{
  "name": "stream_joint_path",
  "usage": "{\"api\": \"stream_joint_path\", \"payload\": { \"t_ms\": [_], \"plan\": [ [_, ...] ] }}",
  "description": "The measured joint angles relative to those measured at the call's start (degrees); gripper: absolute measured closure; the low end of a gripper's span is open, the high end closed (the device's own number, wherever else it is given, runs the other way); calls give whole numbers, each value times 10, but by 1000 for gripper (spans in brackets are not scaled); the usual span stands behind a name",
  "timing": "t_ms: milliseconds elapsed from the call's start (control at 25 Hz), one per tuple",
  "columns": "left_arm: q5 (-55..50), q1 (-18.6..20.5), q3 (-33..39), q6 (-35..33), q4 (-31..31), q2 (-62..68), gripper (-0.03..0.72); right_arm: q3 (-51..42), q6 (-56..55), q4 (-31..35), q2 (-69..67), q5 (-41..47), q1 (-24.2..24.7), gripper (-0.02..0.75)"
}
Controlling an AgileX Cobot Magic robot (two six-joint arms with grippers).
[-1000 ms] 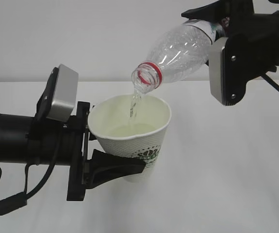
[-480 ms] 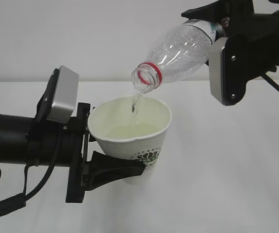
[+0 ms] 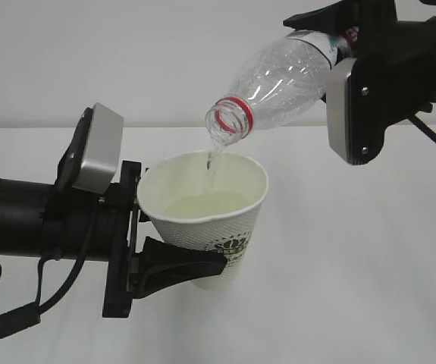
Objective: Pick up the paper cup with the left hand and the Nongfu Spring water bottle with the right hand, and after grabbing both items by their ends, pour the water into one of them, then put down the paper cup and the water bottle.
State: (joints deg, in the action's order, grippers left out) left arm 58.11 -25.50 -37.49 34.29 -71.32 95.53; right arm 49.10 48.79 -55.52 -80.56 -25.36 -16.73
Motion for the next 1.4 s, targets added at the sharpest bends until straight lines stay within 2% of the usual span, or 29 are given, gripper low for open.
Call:
{"api": "stream_joint_path", "payload": {
  "t_ms": [840, 1400],
  "plan": [
    [-1, 0, 0, 0, -1, 0, 196, 1, 0, 0, 0, -1, 0, 279],
    [-7, 0, 0, 0, -1, 0, 196, 1, -47, 0, 0, -5, 0, 279]
  ]
}}
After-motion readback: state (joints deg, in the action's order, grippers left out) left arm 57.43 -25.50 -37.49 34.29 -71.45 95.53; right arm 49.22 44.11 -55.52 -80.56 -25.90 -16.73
